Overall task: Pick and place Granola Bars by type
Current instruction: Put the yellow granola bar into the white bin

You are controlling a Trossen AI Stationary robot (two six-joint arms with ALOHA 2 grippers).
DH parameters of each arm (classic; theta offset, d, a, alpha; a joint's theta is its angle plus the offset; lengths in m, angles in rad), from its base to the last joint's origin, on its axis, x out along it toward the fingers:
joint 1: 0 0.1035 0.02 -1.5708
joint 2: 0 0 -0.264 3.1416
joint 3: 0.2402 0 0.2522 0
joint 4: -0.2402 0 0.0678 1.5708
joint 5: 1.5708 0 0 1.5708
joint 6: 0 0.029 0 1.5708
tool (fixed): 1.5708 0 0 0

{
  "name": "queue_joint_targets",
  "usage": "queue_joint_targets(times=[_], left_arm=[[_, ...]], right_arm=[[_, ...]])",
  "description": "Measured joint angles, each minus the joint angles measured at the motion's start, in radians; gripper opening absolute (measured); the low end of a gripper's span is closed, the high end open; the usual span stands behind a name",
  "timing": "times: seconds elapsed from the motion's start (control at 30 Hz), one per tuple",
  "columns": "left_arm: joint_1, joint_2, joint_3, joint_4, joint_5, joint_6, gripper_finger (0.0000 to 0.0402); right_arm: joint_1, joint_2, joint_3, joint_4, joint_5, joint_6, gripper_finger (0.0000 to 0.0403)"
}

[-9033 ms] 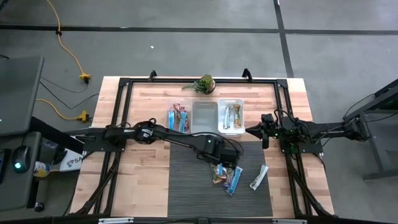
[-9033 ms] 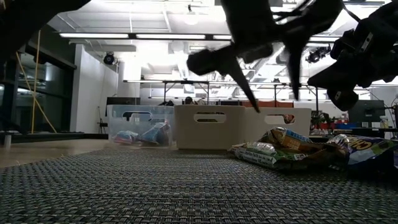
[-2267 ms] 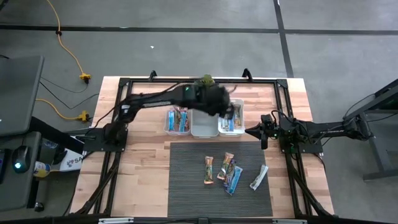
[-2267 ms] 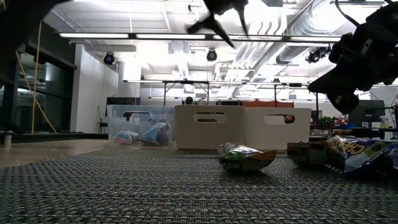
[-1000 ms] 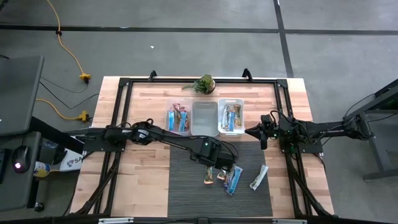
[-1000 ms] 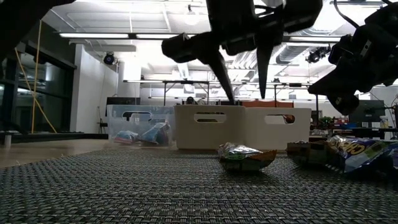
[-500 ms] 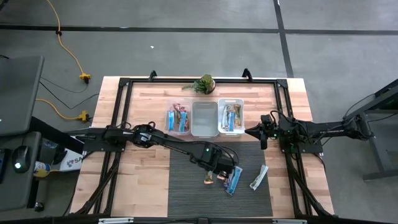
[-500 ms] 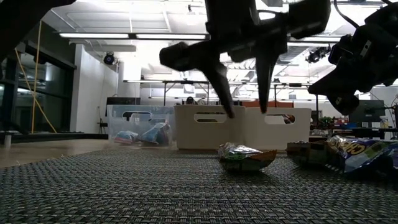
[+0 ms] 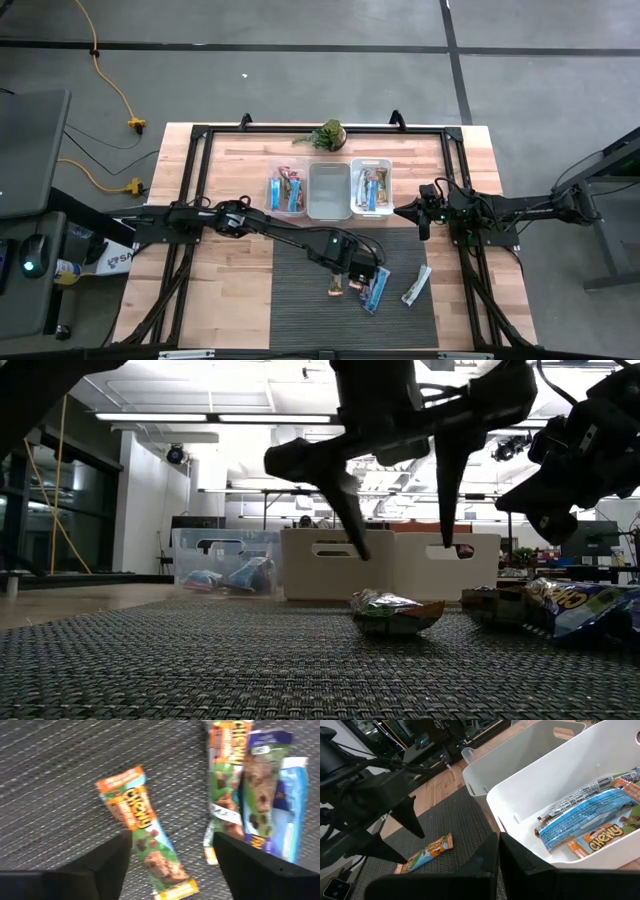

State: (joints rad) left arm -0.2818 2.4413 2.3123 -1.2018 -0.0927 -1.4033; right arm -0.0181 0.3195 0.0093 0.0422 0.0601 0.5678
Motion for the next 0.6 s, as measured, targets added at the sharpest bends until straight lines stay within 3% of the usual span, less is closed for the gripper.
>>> queue_joint_targets(times=[0.2, 0.6], left_arm=[[0.0, 0.017, -0.002, -0.06, 0.001, -0.097, 0.033], [0.001, 0.092, 0.004, -0.003, 0.039, -0.222, 0.0334]], right_arm=[[0.0, 0.0, 0.0, 0.0, 0.0, 0.0, 0.0], [0.0, 0.001, 0.0, 0.0, 0.0, 0.0, 0.0]])
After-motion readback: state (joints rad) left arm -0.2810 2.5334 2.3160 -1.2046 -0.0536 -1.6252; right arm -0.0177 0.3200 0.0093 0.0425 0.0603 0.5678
